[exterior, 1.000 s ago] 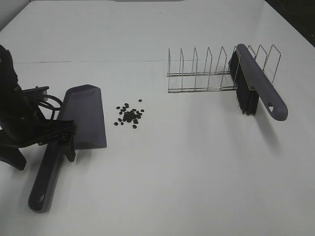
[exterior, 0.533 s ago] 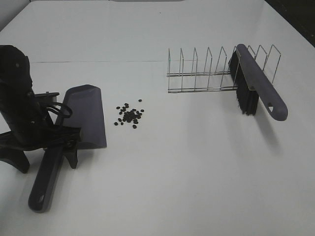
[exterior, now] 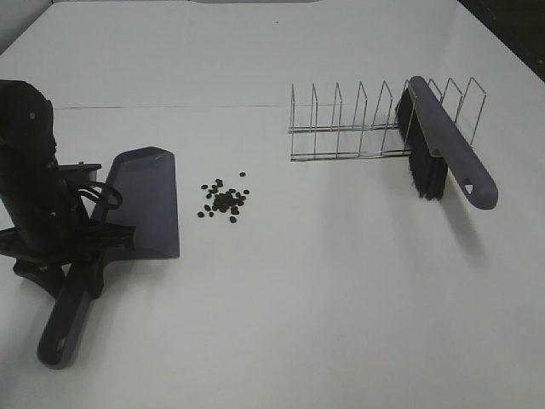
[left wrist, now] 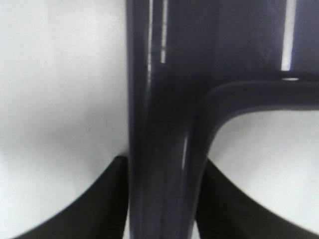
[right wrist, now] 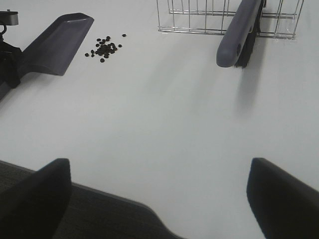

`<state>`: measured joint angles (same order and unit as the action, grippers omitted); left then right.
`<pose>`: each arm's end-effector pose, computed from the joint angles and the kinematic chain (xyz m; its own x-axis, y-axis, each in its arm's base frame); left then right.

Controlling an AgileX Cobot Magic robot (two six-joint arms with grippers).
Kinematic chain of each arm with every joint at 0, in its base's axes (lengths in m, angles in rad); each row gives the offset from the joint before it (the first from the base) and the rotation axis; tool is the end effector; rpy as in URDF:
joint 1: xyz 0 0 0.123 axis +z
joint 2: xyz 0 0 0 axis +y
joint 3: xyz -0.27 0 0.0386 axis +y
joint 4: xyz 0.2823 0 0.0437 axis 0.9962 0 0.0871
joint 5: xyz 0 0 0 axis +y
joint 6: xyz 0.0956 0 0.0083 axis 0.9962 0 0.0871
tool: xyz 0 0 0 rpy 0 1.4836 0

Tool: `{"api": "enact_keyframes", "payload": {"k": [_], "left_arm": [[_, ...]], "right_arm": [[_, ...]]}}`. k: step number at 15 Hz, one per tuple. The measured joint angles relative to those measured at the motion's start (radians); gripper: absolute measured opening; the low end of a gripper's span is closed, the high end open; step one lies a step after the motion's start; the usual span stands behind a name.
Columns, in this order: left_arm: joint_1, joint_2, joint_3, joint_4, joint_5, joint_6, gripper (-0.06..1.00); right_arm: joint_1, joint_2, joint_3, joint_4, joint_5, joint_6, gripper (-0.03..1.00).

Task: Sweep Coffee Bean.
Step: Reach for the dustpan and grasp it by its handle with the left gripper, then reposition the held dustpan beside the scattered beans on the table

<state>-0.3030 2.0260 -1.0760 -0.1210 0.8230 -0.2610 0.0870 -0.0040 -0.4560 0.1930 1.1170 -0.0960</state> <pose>0.3243 -0.1103 0.0493 -0.9901 -0.0420 0.1342 -0.0484 0.9978 -0.0454 0.0417 0.0203 0.2746 -0.5287 -0.0565 -0.8469 -0.2365 0.9681 0.0830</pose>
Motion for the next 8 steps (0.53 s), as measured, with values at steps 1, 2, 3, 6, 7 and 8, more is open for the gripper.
{"api": "enact_keyframes", "payload": {"k": [1,2,3,6,7,8], "left_arm": [[0.000,0.000,0.000,0.007,-0.001,0.000,0.32],[0.000,0.000,0.000,0.014,-0.003,0.000,0.33],[0.000,0.000,0.000,0.027,-0.008,0.000,0.33],[-0.001,-0.005,0.000,0.057,-0.022,0.003,0.33],[-0.003,-0.011,0.001,0.075,-0.031,0.003,0.33],[-0.003,-0.021,0.004,0.091,-0.043,0.003,0.33]], "right_arm": [[0.000,0.000,0.000,0.000,0.000,0.000,0.88],[0.000,0.000,0.000,0.000,0.000,0.000,0.88],[0.000,0.000,0.000,0.000,0.000,0.000,0.88],[0.000,0.000,0.000,0.000,0.000,0.000,0.88],[0.000,0.000,0.000,0.000,0.000,0.000,0.88],[0.000,0.000,0.000,0.000,0.000,0.000,0.88]]}}
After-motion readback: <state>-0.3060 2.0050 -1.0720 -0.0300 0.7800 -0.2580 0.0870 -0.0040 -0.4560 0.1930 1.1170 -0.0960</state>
